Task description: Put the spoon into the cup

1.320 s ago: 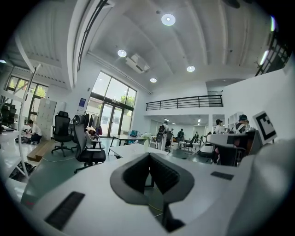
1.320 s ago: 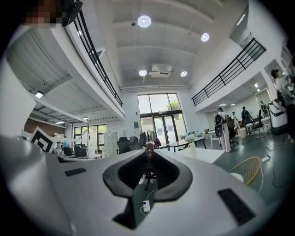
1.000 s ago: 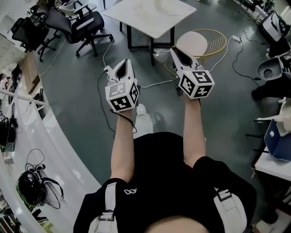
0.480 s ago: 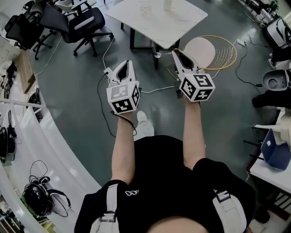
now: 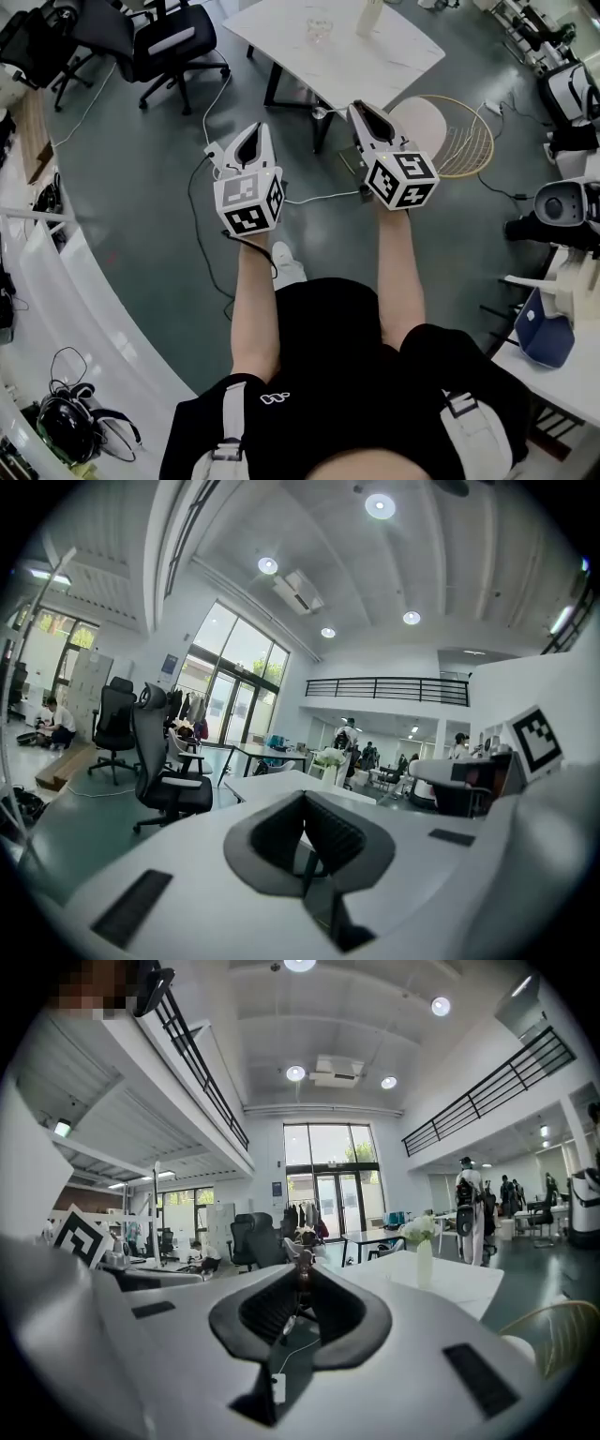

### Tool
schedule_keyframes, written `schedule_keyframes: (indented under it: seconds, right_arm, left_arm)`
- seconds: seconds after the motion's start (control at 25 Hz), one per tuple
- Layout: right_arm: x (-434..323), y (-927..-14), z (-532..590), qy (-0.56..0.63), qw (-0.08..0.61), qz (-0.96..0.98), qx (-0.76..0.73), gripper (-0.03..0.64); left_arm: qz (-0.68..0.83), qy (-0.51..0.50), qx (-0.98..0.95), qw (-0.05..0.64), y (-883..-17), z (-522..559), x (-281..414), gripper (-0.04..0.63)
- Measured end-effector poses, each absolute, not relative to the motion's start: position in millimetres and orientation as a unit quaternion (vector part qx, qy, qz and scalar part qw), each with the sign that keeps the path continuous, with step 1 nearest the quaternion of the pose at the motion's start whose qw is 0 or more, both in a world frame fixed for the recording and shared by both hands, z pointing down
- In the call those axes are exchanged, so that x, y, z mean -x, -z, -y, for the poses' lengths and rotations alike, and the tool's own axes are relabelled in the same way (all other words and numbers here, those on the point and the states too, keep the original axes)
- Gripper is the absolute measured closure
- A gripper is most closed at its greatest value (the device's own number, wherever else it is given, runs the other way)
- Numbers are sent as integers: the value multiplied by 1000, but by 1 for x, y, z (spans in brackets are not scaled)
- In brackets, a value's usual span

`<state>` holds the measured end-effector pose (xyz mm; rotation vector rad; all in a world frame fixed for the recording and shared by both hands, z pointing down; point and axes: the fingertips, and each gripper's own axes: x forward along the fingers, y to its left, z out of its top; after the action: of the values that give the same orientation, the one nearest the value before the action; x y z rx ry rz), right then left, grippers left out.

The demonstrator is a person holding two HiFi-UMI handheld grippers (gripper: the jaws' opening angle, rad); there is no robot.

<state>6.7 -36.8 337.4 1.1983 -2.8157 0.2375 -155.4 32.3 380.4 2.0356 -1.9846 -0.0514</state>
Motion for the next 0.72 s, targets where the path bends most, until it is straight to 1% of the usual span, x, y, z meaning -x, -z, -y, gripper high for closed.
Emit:
schedule_keyframes:
  seconds: [0.16, 0.28, 0.72]
  right_arm:
    - [26, -340, 56, -71, 44, 919, -385, 568]
    - [32, -353, 66, -78, 53, 916, -389, 568]
    - [-27, -372, 109, -89, 63, 882, -459, 568]
  left_arm:
    - [690, 12, -710, 141, -376, -8, 179, 578]
    - [682, 10, -716, 151, -386, 7, 184, 578]
    - [635, 5, -754, 168, -405, 68, 148, 578]
